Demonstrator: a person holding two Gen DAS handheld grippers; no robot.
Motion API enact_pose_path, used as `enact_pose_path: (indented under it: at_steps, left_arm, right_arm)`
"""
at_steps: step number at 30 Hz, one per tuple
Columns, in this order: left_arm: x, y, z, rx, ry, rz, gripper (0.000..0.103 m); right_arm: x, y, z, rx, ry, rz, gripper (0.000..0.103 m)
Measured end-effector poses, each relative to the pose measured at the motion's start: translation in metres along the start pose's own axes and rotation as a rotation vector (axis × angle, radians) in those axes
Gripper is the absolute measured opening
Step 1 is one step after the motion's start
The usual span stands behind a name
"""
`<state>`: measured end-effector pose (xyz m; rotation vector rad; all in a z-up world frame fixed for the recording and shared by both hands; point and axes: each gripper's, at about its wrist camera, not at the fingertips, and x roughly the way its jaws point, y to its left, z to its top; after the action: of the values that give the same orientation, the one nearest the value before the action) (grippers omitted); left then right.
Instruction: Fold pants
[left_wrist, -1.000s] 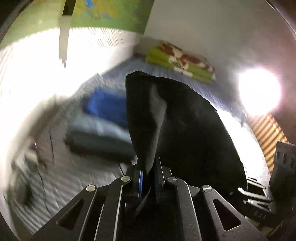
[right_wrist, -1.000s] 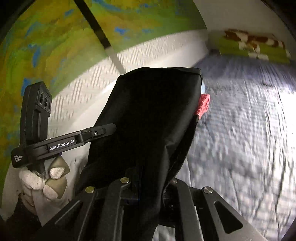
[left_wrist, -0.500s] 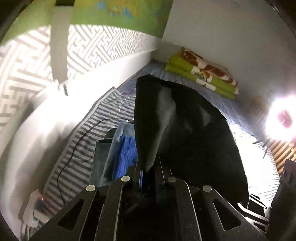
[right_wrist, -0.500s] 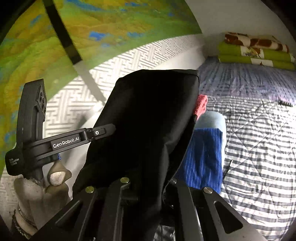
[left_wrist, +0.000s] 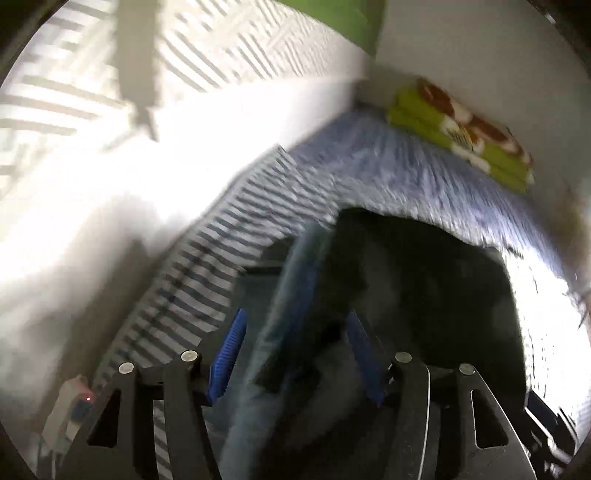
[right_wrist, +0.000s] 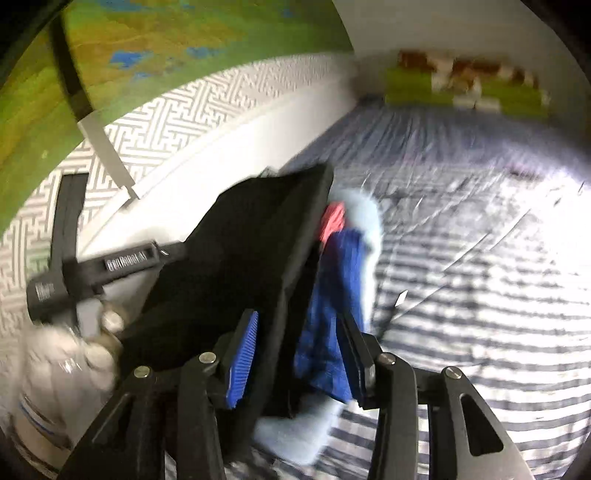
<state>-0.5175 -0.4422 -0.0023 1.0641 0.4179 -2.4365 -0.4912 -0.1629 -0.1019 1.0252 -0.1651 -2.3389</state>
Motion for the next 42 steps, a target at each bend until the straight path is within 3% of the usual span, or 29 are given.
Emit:
enact_pose_path:
  at_steps: [5, 8, 13, 16, 19, 24, 27, 32, 38, 42]
  left_arm:
    - [-0.033, -0.013, -0.021, 0.097, -0.046, -0.005, 0.060]
    - [-0.051, -0.021, -0.048, 0.096, -0.026, -0.087, 0.060]
    - [-0.062, -0.042, -0.100, 0.149, 0.036, -0.010, 0.060]
    - [-0.076, -0.052, -0.130, 0.192, 0.089, -0.026, 0.060]
    - [-0.100, -0.060, -0.164, 0.225, 0.101, -0.004, 0.060]
    - [-0.164, -0.072, -0.210, 0.172, 0.050, -0.031, 0.061]
    - [-0.214, -0.078, -0.240, 0.143, 0.012, -0.042, 0.061]
    - [-0.295, -0.101, -0.292, 0.191, -0.022, -0.044, 0.061]
    - [-0.371, -0.113, -0.332, 0.178, -0.102, -0.047, 0.063]
    - [-0.400, -0.123, -0.362, 0.178, -0.099, -0.060, 0.065]
  right_arm:
    - [-0.026, 0.022, -0.023, -0.124, -0.034, -0.003, 0.039]
    - [-0.029, 0.029, -0.034, -0.165, -0.021, -0.005, 0.039]
    - [-0.022, 0.035, -0.058, -0.199, 0.105, -0.072, 0.039]
    - [-0.037, 0.024, -0.077, -0.171, 0.157, -0.093, 0.039]
    - [-0.069, 0.012, -0.102, -0.144, 0.180, -0.080, 0.039]
    - [-0.138, -0.003, -0.137, -0.125, 0.180, -0.074, 0.039]
    - [-0.182, -0.003, -0.155, -0.137, 0.166, -0.078, 0.039]
    - [-0.250, 0.005, -0.185, -0.191, 0.134, -0.069, 0.040]
    - [-0.312, 0.011, -0.209, -0.209, 0.085, -0.053, 0.043]
    - [-0.346, 0.012, -0.220, -0.213, 0.051, -0.057, 0.045]
